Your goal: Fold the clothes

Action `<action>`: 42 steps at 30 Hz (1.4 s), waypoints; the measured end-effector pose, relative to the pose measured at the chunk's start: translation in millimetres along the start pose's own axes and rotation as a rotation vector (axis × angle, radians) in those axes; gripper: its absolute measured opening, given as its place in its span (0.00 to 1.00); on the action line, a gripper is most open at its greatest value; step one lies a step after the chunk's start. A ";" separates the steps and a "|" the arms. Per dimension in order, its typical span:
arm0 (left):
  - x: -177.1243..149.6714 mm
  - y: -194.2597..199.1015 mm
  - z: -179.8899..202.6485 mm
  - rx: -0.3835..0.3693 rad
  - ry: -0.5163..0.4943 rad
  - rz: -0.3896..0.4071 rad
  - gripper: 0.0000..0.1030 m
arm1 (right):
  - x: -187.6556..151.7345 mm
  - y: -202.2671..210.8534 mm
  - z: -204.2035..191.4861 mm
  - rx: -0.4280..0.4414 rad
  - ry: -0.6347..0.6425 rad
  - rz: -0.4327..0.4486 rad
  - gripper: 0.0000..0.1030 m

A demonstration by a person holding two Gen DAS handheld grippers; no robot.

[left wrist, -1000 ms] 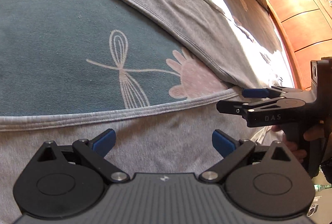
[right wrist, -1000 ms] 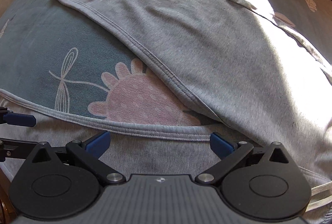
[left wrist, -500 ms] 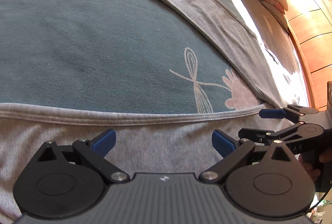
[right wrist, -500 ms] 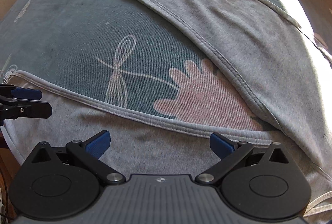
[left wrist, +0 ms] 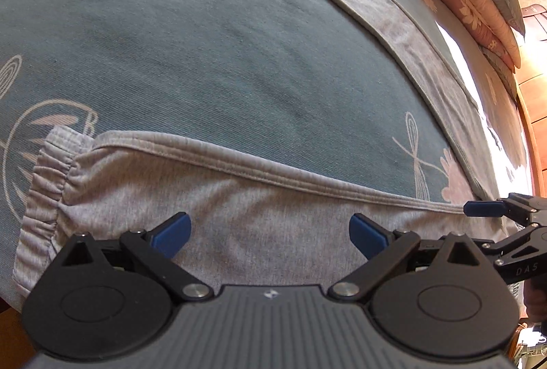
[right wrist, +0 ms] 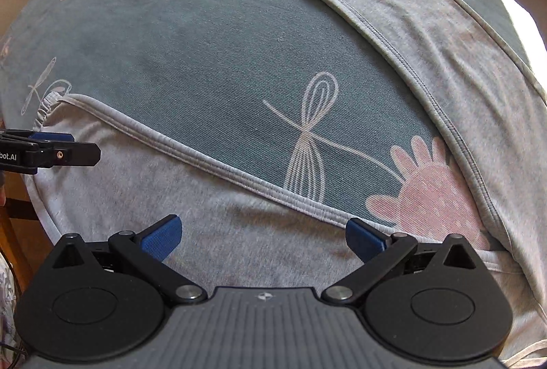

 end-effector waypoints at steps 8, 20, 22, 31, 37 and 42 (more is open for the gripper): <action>2.3 -0.2 2.3 -0.035 -0.015 0.008 0.96 | -0.1 -4.6 -9.2 -0.025 0.011 0.001 1.00; -19.8 -0.1 2.6 0.048 -0.187 -0.023 0.96 | -3.7 -16.1 -3.6 -0.032 -0.033 -0.002 1.00; -14.1 2.3 -17.7 0.104 -0.144 -0.008 0.96 | -2.9 -15.5 -2.9 -0.043 -0.035 0.002 1.00; 0.3 16.2 -18.0 0.048 -0.071 0.007 0.96 | -7.7 -13.0 -9.0 -0.046 -0.048 0.003 1.00; -22.5 -4.8 12.2 0.004 -0.121 -0.036 0.96 | -14.2 -23.5 -17.1 -0.017 -0.035 -0.026 1.00; -30.3 -11.8 11.8 0.038 -0.136 -0.018 0.99 | -19.0 -31.9 -14.3 0.023 -0.028 -0.023 1.00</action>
Point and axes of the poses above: each gripper's, at about its wrist camera, not at the fingertips, and y roughly against the way its jaws point, z to its right, x to its top, the point moved 7 cm from there along -y, roughly the way its jaws point, and after that the axes turned 3 degrees about x, right-handed, at the moved point
